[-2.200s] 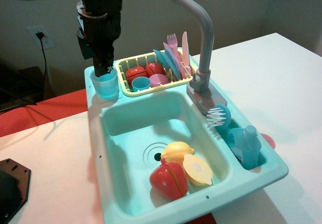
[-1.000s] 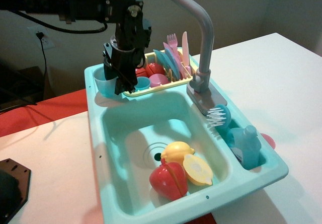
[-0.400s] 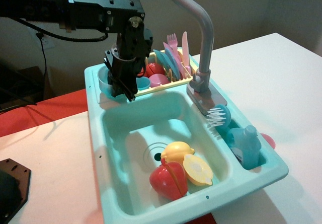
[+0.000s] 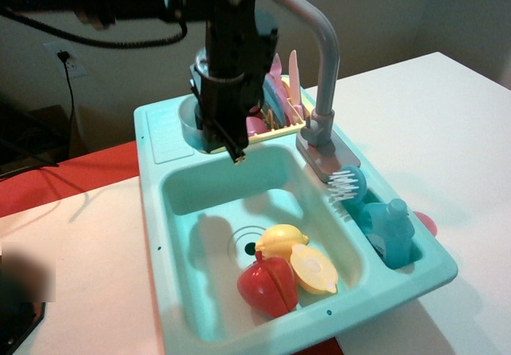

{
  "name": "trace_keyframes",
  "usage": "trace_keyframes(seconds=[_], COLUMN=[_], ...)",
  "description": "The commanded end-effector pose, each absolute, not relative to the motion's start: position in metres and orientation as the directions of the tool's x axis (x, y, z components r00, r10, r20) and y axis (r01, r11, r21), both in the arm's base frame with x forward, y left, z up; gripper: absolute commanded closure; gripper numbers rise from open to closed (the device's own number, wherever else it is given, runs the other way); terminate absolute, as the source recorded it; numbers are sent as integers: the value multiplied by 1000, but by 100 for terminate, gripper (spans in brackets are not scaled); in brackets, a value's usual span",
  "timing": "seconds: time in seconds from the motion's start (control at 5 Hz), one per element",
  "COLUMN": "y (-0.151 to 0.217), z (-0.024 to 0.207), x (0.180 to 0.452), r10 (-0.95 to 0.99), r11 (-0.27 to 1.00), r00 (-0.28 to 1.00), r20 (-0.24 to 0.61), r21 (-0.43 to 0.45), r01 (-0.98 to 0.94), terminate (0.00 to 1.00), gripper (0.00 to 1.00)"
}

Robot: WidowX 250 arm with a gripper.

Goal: Put cup from counter to sink

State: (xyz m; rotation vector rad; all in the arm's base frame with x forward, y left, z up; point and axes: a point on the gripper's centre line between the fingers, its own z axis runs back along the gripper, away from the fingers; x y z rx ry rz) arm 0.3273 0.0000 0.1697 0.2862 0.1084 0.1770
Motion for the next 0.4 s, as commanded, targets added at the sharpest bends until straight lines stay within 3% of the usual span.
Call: trace_keyframes(seconds=[0.0, 0.2], y=[-26, -36], z=[195, 179], x=[342, 341], r10=[180, 177], r11=[958, 960], r00=[984, 984], r20=[-4, -26], r21=[227, 224], r01=[-174, -167], terminate=[0, 0], gripper=[100, 100])
